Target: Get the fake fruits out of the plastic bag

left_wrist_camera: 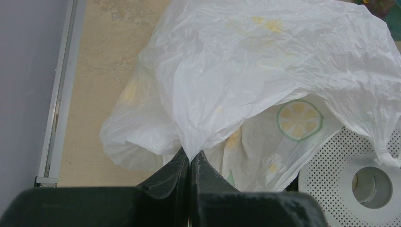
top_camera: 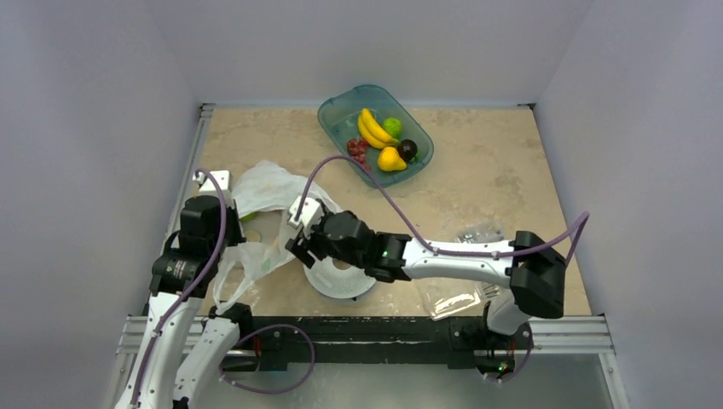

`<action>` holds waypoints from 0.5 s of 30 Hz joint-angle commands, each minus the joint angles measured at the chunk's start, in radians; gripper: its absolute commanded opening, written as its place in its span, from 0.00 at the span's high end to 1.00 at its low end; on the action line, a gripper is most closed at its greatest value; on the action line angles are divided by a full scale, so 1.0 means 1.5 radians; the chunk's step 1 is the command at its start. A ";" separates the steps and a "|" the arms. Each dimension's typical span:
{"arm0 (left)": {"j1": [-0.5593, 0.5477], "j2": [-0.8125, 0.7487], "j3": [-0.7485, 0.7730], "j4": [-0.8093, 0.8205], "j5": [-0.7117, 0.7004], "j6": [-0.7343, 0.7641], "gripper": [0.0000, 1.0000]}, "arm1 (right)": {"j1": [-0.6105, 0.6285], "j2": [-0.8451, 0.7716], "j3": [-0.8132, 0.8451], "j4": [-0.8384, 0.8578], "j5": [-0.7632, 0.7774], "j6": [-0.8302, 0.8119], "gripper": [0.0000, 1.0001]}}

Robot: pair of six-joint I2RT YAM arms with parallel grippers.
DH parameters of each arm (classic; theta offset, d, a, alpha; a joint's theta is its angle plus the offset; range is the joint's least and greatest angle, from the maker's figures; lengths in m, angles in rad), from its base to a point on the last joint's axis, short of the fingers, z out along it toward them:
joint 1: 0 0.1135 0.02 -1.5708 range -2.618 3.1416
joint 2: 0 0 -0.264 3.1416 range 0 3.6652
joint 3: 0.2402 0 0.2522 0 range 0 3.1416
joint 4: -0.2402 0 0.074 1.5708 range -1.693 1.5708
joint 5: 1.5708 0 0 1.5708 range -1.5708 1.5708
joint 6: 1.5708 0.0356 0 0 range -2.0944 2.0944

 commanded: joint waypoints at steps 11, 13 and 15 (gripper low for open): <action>-0.013 -0.042 -0.006 0.028 0.001 0.001 1.00 | 0.053 0.315 0.132 0.360 0.168 -0.246 0.34; -0.016 -0.040 -0.005 0.026 0.000 0.001 1.00 | 0.049 0.363 0.161 0.396 0.184 -0.290 0.29; -0.018 -0.036 -0.004 0.025 -0.001 0.002 1.00 | 0.037 0.401 0.199 0.399 0.193 -0.322 0.25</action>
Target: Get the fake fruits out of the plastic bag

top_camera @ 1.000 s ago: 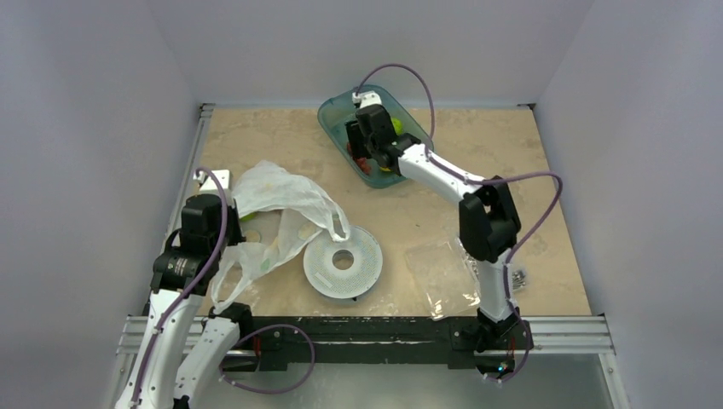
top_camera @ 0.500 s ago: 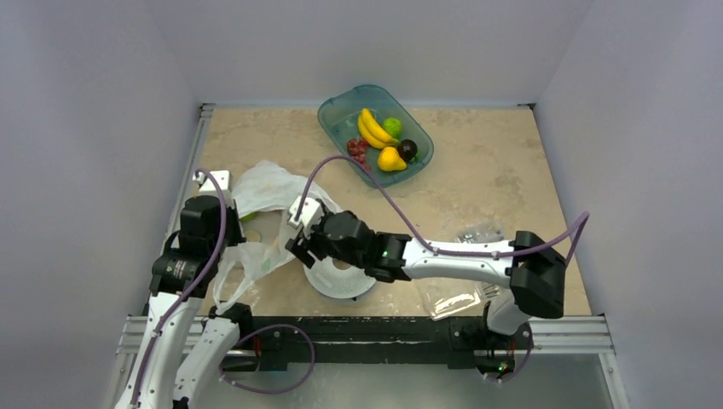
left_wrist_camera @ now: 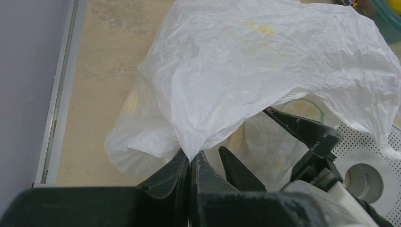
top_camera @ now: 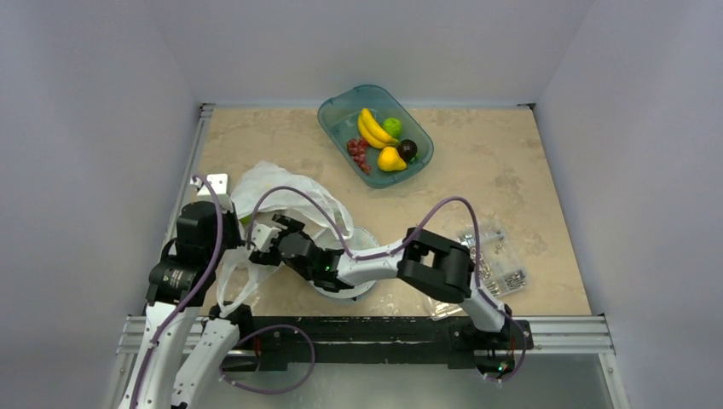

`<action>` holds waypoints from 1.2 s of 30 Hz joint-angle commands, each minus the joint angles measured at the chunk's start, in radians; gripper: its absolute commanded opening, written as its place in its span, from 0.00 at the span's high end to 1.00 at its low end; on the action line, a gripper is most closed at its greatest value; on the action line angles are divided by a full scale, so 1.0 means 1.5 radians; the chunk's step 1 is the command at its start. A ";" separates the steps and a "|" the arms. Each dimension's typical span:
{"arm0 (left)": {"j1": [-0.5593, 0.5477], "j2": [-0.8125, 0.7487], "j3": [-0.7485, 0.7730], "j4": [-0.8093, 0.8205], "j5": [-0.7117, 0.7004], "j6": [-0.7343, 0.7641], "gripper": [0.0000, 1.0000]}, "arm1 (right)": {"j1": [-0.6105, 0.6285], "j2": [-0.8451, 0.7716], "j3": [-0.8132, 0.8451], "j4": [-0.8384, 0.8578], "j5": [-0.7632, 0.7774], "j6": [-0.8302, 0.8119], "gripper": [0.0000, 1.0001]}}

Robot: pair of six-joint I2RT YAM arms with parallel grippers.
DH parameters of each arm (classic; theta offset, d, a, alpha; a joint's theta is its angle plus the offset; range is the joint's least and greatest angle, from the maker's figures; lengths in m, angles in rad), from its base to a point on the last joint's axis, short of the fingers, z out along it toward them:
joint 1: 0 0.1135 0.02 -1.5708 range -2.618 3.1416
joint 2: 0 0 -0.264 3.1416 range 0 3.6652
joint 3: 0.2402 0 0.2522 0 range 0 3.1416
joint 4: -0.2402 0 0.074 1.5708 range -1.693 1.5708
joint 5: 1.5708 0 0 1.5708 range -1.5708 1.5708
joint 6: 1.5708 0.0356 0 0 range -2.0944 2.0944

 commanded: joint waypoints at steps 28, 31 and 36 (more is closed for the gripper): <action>-0.018 0.005 -0.003 0.036 0.030 0.005 1.00 | -0.087 0.321 0.423 -0.030 0.011 -0.180 0.29; -0.018 0.014 -0.003 0.041 0.039 0.005 1.00 | -0.087 0.319 0.423 -0.013 0.011 -0.161 0.48; -0.018 0.037 -0.003 0.040 0.034 0.004 1.00 | -0.088 0.297 0.380 0.070 0.038 -0.128 0.77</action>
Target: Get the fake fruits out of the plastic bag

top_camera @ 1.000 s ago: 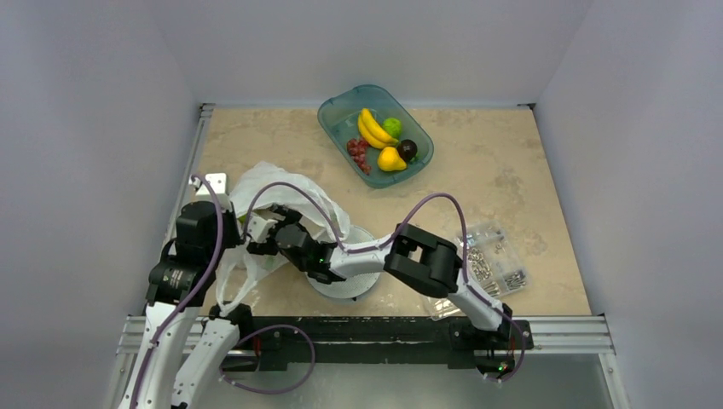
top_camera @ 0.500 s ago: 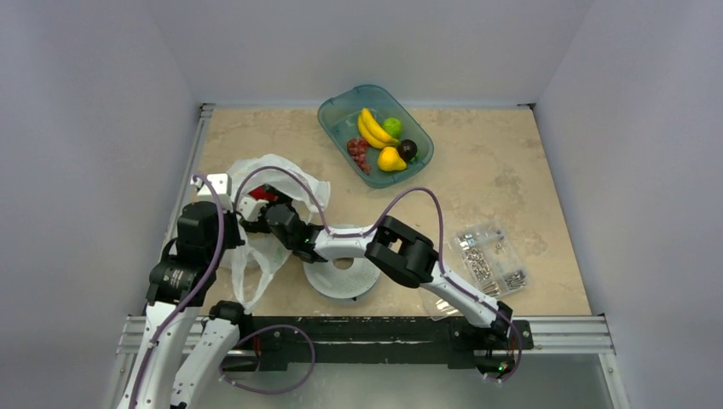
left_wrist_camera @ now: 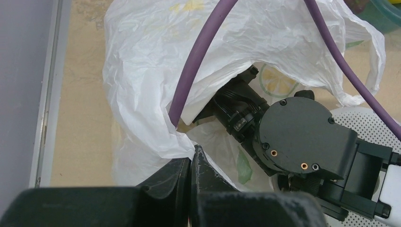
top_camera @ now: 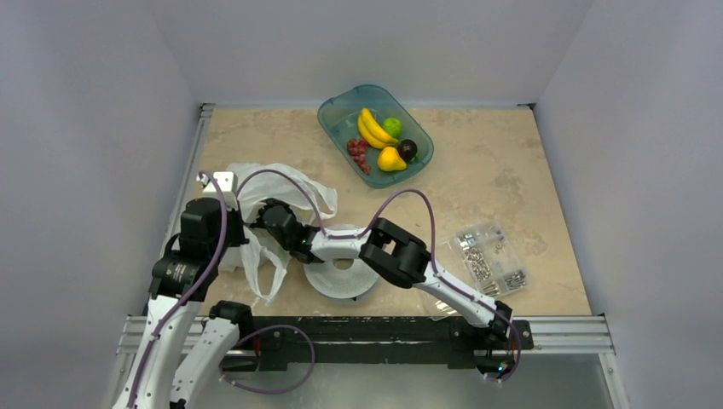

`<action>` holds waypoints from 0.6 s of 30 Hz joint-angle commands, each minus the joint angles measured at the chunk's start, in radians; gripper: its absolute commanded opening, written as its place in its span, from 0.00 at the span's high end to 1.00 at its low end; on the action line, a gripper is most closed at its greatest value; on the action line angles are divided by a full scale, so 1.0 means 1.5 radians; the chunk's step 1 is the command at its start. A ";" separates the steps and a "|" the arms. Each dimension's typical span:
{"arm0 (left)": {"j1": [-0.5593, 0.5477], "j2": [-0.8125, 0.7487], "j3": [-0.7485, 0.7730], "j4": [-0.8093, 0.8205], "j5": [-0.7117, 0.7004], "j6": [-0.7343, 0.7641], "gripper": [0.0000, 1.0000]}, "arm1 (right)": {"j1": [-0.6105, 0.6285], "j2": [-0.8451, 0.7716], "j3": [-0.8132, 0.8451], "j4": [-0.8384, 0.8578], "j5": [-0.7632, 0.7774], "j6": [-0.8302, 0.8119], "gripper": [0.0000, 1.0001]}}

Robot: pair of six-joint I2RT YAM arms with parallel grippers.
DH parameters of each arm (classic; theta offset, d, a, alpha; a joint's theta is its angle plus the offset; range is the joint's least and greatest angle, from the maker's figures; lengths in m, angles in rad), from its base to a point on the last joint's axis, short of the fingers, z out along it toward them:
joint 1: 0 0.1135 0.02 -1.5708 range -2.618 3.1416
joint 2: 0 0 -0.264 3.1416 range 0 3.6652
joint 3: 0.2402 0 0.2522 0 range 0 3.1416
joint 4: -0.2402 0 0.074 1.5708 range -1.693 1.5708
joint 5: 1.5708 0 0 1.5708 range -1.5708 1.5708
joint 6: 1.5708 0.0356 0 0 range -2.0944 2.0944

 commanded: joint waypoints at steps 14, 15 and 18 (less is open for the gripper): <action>-0.006 0.023 0.001 0.018 -0.038 0.001 1.00 | 0.002 -0.312 -0.324 0.142 -0.051 0.161 1.00; -0.006 0.023 0.002 0.018 -0.039 0.002 1.00 | 0.004 -0.329 -0.345 0.143 -0.054 0.173 1.00; -0.006 0.030 0.002 0.018 -0.037 0.004 1.00 | 0.004 -0.374 -0.398 0.152 -0.067 0.205 1.00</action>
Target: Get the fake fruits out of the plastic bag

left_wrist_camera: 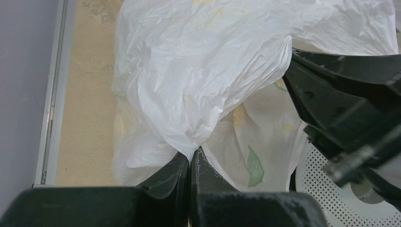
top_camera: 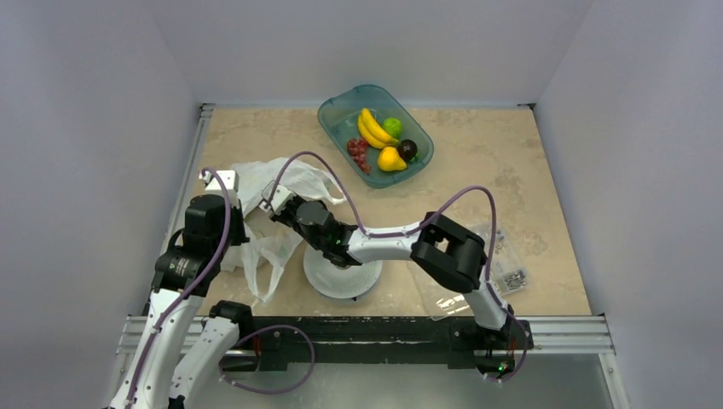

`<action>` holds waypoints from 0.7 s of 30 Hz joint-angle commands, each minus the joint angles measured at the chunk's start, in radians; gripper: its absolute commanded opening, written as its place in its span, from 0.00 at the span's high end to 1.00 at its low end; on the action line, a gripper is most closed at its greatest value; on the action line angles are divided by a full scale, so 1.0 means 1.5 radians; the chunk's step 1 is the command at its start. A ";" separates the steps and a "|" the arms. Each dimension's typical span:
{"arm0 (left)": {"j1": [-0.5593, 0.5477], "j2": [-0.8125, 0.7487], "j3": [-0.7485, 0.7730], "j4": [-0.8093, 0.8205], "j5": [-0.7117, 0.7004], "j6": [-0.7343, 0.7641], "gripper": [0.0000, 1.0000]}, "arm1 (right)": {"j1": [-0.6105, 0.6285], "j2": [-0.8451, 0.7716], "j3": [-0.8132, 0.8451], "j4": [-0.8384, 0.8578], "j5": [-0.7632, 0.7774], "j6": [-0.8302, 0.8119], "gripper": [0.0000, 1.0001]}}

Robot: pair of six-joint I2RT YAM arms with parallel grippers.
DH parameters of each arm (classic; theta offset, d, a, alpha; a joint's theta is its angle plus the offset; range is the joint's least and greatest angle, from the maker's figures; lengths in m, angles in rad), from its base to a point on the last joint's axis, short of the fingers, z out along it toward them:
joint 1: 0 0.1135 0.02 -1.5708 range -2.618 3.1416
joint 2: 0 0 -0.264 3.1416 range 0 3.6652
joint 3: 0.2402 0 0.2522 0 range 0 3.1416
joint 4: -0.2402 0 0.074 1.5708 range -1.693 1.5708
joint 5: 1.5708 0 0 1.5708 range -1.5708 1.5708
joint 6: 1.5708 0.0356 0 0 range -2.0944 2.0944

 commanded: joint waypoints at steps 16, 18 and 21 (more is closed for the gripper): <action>0.004 0.042 0.090 -0.053 0.107 -0.059 0.43 | 0.003 -0.088 -0.044 -0.089 -0.294 0.400 0.85; 0.009 0.049 0.148 -0.088 0.107 -0.077 0.36 | -0.002 -0.076 -0.023 -0.112 -0.280 0.424 0.85; 0.033 0.070 0.220 -0.111 0.107 -0.087 0.29 | -0.004 -0.072 -0.010 -0.118 -0.280 0.429 0.84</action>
